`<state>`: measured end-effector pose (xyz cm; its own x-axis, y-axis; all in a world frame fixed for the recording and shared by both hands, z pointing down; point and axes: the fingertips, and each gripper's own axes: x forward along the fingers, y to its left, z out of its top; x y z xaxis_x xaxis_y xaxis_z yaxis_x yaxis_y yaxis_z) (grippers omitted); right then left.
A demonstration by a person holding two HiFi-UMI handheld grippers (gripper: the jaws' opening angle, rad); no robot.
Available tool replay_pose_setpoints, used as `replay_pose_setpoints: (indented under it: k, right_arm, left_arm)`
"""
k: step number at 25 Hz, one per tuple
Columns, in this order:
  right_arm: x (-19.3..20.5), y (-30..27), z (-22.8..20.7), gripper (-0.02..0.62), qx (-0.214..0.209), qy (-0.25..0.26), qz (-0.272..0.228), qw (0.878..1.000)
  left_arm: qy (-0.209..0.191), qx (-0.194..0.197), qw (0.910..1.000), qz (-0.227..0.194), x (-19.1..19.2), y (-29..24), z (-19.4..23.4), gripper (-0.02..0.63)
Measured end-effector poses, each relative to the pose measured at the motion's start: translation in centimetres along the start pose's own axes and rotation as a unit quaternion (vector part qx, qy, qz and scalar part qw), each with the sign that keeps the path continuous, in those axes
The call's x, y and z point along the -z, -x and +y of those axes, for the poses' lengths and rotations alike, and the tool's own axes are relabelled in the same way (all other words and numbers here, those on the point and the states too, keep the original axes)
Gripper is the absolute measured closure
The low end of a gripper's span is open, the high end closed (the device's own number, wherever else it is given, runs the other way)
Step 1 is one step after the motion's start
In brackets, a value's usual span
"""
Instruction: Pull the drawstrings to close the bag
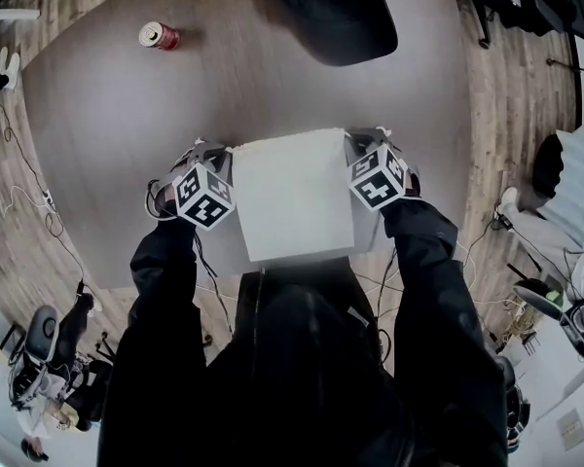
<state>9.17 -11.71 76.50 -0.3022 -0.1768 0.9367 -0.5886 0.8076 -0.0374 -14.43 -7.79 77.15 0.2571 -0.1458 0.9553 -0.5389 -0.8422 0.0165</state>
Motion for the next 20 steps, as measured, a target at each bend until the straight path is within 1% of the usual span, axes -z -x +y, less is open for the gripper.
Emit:
replay_pose_setpoints:
  k: [3,5,6,8,10,12,14,16,20]
  right_arm:
    - [-0.8,1.6,-0.7,0.571,0.022,-0.046,-0.033,0.998]
    - [-1.9,3.4,-1.0,0.571,0.038,-0.065,-0.063,0.995]
    - [-2.4,4.4,-1.0,0.571,0.045,-0.072,-0.078,0.993]
    - [-3.6,6.6,-0.8,0.571,0.06,-0.085,-0.105,0.989]
    - [-4.8,9.0,-0.7,0.571,0.079,-0.1,-0.132,0.983]
    - [-5.8,11.5,-0.8,0.571,0.097,-0.116,-0.158,0.976]
    - [-6.8,13.9,-0.8,0.571,0.114,-0.126,-0.183,0.968]
    - [-7.7,16.3,-0.8,0.571,0.128,-0.13,-0.206,0.961]
    - [-9.1,21.1,-1.4,0.571,0.159,-0.14,-0.251,0.944]
  left_arm:
    - [0.05,-0.01,0.9983,-0.028,-0.6,0.9,0.4,0.572]
    - [0.095,-0.029,0.9939,-0.046,-0.7,2.3,1.0,0.572]
    - [0.123,-0.039,0.99,-0.057,-0.8,3.2,1.2,0.572]
    - [0.18,-0.055,0.9785,-0.085,-1.2,5.5,1.5,0.572]
    - [0.231,-0.071,0.9631,-0.119,-2.1,8.0,1.9,0.572]
    - [0.27,-0.083,0.9471,-0.153,-3.2,10.6,2.1,0.572]
    - [0.294,-0.094,0.9336,-0.181,-3.9,13.0,2.3,0.572]
    - [0.31,-0.106,0.9221,-0.206,-4.7,15.3,2.6,0.572]
    - [0.318,-0.126,0.9066,-0.247,-7.2,19.5,3.0,0.572]
